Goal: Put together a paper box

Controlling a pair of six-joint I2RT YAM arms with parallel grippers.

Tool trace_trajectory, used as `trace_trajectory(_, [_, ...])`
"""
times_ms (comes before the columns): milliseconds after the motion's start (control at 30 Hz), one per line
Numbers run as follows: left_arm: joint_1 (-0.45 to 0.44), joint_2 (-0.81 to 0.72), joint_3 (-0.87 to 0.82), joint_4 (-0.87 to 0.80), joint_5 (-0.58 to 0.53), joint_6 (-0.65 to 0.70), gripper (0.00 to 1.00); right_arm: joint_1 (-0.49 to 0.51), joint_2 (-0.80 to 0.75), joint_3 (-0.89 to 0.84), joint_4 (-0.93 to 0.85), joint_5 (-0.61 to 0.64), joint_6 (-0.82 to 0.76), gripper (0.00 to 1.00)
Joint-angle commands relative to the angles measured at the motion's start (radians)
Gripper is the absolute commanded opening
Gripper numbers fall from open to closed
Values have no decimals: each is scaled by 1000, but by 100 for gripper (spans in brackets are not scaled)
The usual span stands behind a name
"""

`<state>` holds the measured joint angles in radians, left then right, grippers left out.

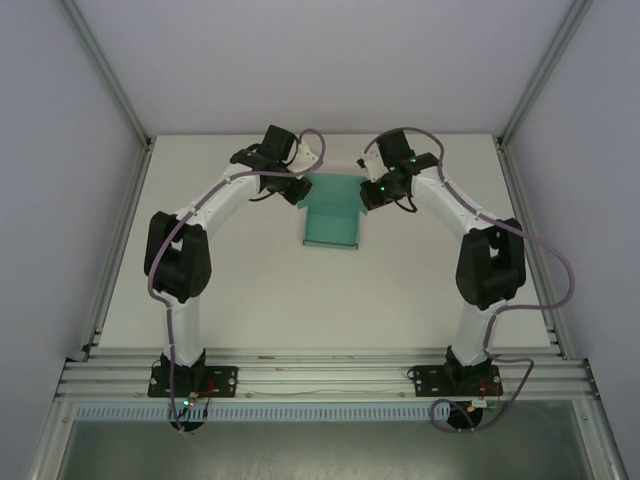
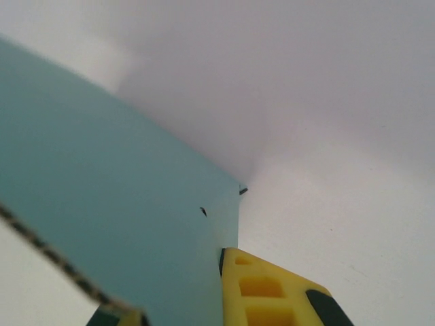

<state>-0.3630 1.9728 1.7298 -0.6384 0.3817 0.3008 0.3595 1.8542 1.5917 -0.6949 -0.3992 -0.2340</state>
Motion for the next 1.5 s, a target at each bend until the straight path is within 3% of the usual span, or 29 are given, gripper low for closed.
trace_trajectory(0, [-31, -52, -37, 108, -107, -305, 0, 28, -70, -55, 195, 34, 300, 4])
trace_trajectory(100, [-64, -48, -58, 154, -180, -448, 0, 55, -58, -67, 254, 40, 409, 3])
trace_trajectory(167, [-79, -42, -68, 177, -258, -561, 0, 80, -47, -69, 274, 107, 461, 2])
trace_trajectory(433, [-84, -31, -173, 396, -199, -915, 0, 161, 13, -68, 335, 236, 564, 1])
trace_trajectory(700, [-111, -10, -187, 439, -193, -927, 0, 197, 60, -79, 321, 309, 555, 0])
trace_trajectory(900, [-156, -85, -391, 548, -311, -896, 0, 218, 37, -186, 404, 384, 541, 0])
trace_trajectory(1067, [-180, -148, -548, 678, -294, -901, 0, 258, 11, -286, 462, 460, 514, 0])
trace_trajectory(1467, [-237, -195, -804, 913, -332, -890, 0, 308, -81, -625, 843, 584, 458, 0])
